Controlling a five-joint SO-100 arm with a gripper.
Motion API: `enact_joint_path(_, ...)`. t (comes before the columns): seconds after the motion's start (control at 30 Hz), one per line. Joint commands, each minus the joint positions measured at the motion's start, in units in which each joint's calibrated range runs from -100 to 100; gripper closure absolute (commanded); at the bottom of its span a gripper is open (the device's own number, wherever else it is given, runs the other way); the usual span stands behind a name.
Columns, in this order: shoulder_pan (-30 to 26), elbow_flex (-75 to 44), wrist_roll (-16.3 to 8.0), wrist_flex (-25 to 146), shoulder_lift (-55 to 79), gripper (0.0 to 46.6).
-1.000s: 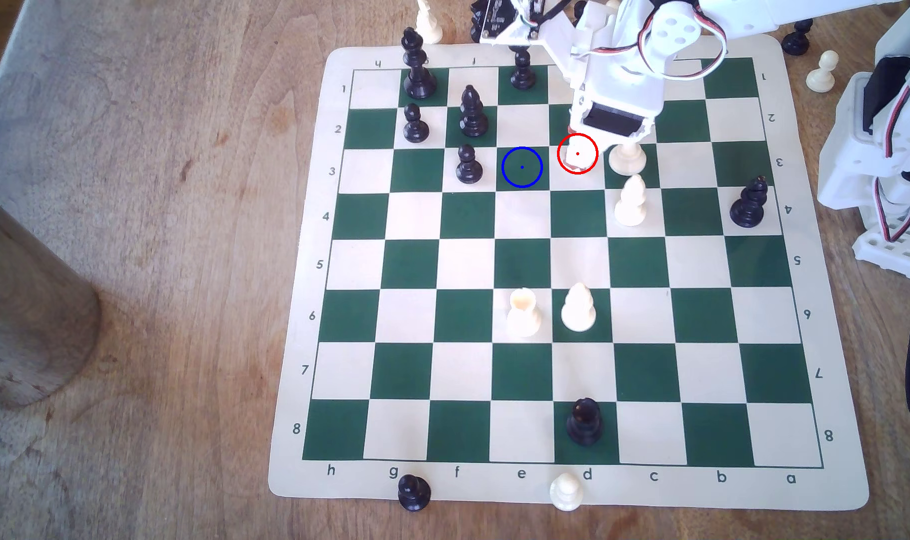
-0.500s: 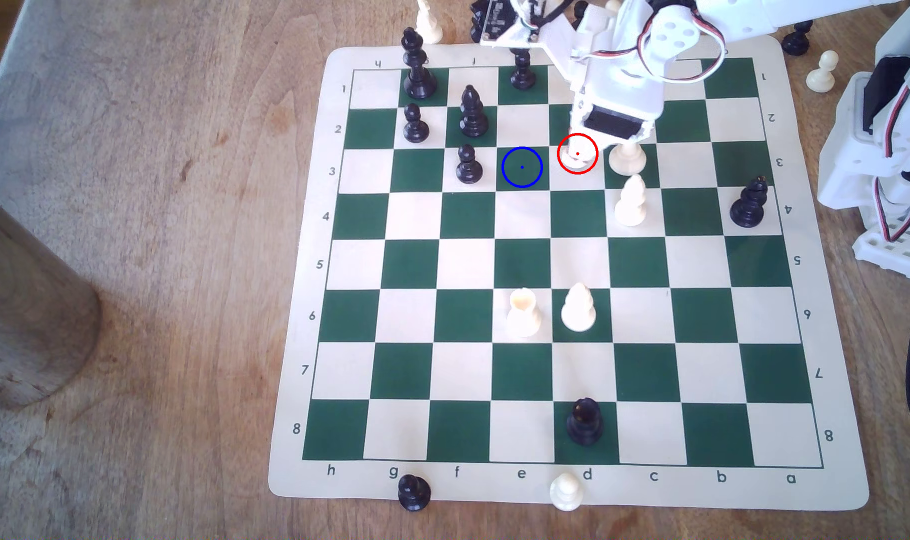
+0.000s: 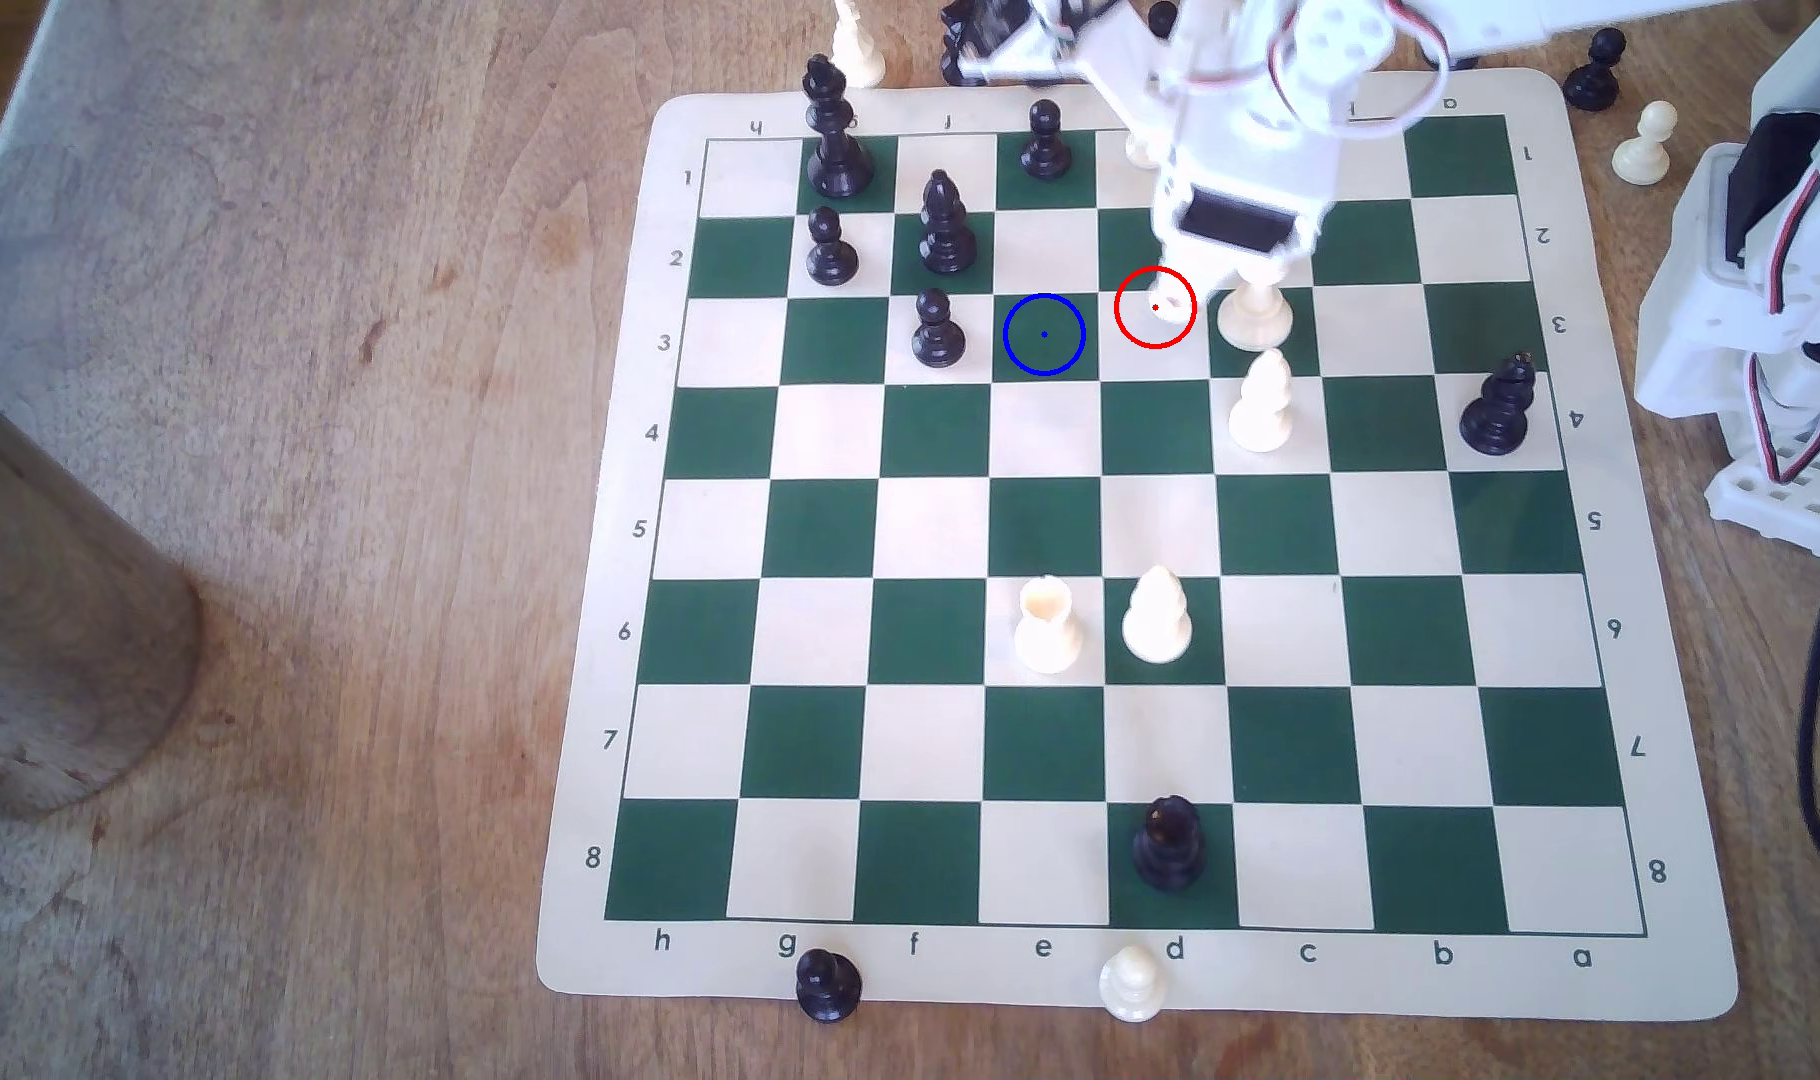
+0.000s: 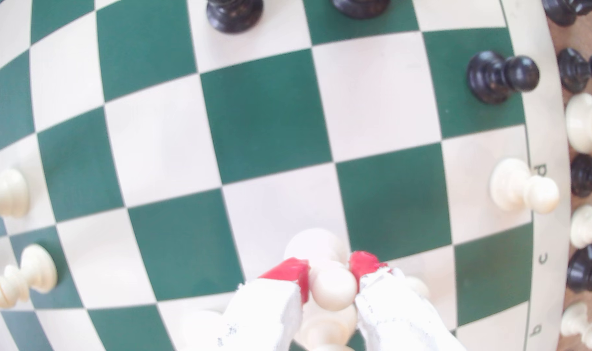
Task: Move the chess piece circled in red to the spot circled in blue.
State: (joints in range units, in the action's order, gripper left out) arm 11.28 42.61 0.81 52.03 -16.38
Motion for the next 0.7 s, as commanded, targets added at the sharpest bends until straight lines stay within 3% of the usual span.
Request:
enact_joint_path(0.0, -0.6, -13.3, -0.2, 6.3, -2.6, 46.2)
enact_joint_path(0.4, -5.4, -25.2, -0.8, 7.2, 7.0, 46.2)
enact_joint_path(0.67, -3.9, -24.6, -0.8, 0.4, 14.3, 46.2)
